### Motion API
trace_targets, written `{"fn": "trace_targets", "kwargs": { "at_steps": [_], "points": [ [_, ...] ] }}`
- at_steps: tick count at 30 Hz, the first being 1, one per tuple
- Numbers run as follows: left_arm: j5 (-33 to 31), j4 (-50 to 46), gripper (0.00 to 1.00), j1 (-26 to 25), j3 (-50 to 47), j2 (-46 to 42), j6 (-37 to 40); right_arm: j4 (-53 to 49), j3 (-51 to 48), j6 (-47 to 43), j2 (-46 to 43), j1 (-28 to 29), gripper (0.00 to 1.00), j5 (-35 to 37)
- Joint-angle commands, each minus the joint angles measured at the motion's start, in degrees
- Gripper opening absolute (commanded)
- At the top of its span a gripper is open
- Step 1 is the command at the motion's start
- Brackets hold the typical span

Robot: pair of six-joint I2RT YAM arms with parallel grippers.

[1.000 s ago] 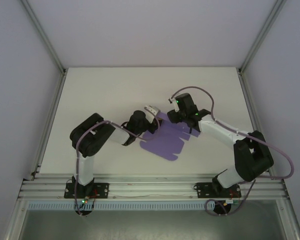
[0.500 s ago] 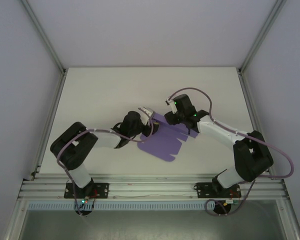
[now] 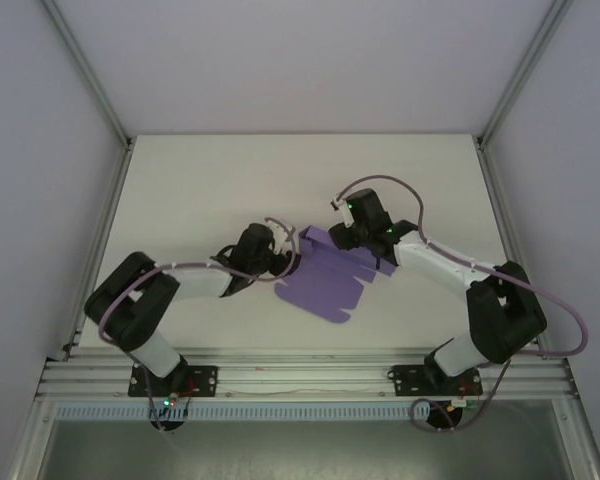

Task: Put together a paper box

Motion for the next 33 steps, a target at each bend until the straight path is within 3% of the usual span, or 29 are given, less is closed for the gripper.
{"fn": "trace_targets", "kwargs": {
  "at_steps": [1,9,13,18,23,26,33],
  "points": [
    [3.89,0.53,0.63,1.20,5.31,3.20,0.75,-8.38,-1.93,-0.92,2.35,0.91,0.56,-1.27],
    [13.96,0.87,0.58,1.62,12.67,11.13,6.63,-9.33,-0.24,-2.09,4.84,0.91,0.57,-0.98],
    [17.11,6.17,0.52,1.62,13.62,14.09,5.37,-9.56,0.21,-1.96,5.81,0.93,0.57,-1.54],
    [15.31,6.75,0.31,1.70,15.95,16.40,6.45,-11.06,1.16,-2.60,7.08,0.84,0.57,-0.13],
    [15.35,6.49,0.21,1.74,16.59,16.69,6.16,-11.02,1.62,-2.58,7.67,0.85,0.57,-0.49],
    [12.88,7.17,0.04,1.70,16.13,16.51,4.41,-10.98,1.59,-2.77,7.62,0.82,0.57,-0.39],
    [10.80,7.83,0.01,1.63,17.30,16.77,-3.68,-10.52,1.52,-0.86,7.21,0.76,0.57,0.02]
  ]
}}
